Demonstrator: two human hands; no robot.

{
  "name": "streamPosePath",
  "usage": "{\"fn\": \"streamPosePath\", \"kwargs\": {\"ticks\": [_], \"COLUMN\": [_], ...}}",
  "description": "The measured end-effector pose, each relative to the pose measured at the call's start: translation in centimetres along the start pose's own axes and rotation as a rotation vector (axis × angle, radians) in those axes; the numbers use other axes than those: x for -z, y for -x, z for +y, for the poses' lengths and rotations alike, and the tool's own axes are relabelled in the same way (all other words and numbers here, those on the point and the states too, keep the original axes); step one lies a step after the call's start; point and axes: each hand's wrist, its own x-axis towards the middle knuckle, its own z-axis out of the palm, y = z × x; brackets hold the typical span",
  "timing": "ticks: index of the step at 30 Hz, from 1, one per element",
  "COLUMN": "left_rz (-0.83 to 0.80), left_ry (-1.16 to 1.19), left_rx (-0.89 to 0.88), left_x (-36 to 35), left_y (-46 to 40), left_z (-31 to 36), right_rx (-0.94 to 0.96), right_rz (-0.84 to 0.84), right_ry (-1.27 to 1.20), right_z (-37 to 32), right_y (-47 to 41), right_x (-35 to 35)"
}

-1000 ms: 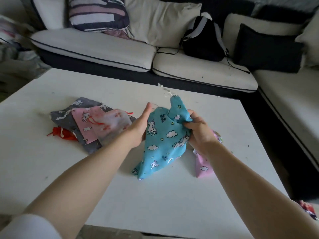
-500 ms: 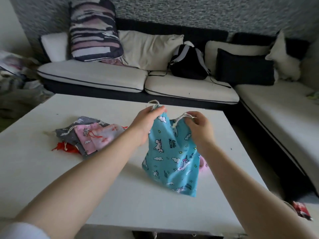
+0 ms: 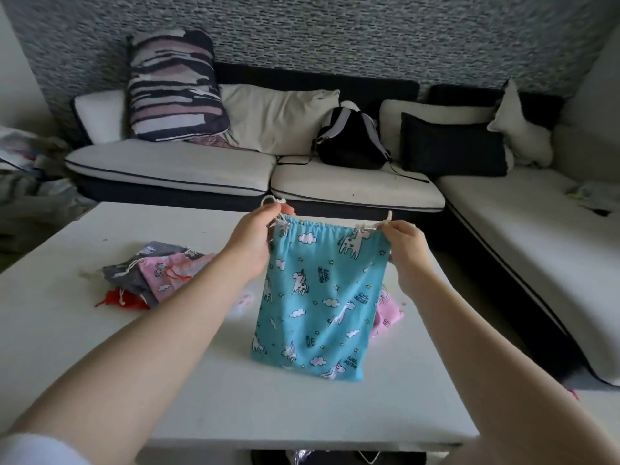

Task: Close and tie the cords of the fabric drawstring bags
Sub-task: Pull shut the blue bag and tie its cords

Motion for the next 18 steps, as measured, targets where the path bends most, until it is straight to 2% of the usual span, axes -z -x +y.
{"fn": "streamPosePath", "kwargs": {"ticks": [6, 10, 14, 17, 18], "left_rz": [0.021, 0.062, 0.159, 0.142, 0.141], "left_ry": [0.242, 0.151, 0.122, 0.299, 0.357], "left_rx": [0.107, 0.148, 0.172, 0.167, 0.143], "left_x": [0.2, 0.4, 0.4, 0.2, 0.2], "left_y": [-0.1, -0.7, -1.5, -2.2, -2.7], "left_z": [0.1, -0.1, 0.0, 0.2, 0.2], "right_rx": [-0.333, -0.366, -0.315, -0.280, -0.271], "right_rz": [-0.129, -0.208, -0.098, 0.029, 0.072], "right_ry": [-0.670, -0.809, -0.917, -1.119, -1.090], "right_z": [-1.1, -1.3, -1.1, -1.1, -1.1], "right_y": [0.5, 0.5, -0.5, -1.7, -2.0], "right_x": [0.1, 0.2, 0.1, -0.1, 0.0]}}
